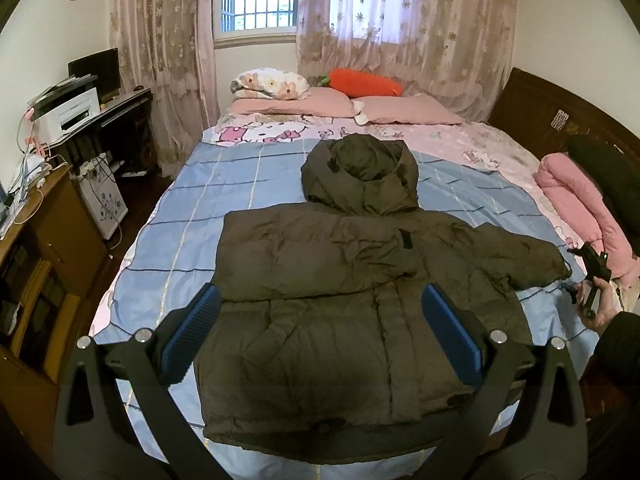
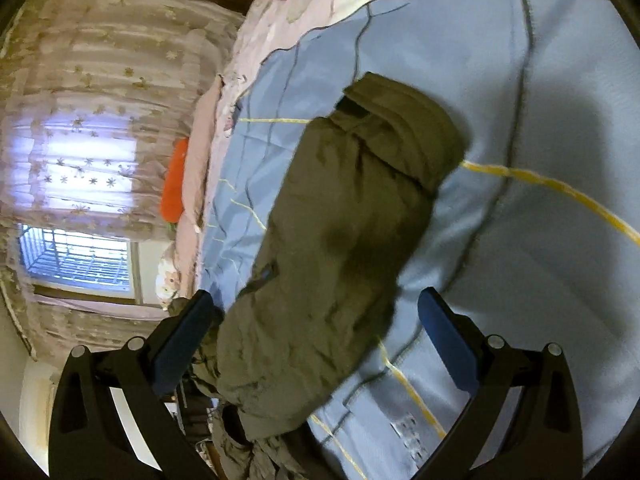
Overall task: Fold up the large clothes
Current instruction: 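Reach the right gripper to the other sleeve cuff and grasp it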
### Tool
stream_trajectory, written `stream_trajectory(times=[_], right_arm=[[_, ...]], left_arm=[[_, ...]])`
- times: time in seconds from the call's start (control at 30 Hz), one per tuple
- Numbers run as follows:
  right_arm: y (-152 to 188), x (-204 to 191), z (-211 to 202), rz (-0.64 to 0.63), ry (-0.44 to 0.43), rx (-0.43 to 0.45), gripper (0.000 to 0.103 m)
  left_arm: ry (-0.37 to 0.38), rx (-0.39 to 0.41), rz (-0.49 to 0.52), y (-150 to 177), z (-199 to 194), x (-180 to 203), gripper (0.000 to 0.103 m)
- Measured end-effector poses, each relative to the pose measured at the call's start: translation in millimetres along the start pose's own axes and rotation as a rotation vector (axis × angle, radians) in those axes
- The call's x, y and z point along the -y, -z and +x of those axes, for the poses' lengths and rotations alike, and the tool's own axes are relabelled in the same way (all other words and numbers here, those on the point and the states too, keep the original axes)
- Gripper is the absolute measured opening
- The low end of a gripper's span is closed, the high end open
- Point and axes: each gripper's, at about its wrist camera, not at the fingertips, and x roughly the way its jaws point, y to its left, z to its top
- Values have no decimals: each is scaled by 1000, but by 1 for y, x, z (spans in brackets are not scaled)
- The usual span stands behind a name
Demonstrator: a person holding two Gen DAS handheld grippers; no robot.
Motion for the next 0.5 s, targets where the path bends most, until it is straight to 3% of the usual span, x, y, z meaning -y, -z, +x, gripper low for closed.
stream_trajectory(times=[0.4,0.5], right_arm=[[-17,20,28,52,-36,33,102],[-21,17,35,42,-69,37,94]], left_arm=[[-33,-49,-9,5,20,-8,101],[-39,-58,-10,6,24,-8,101]])
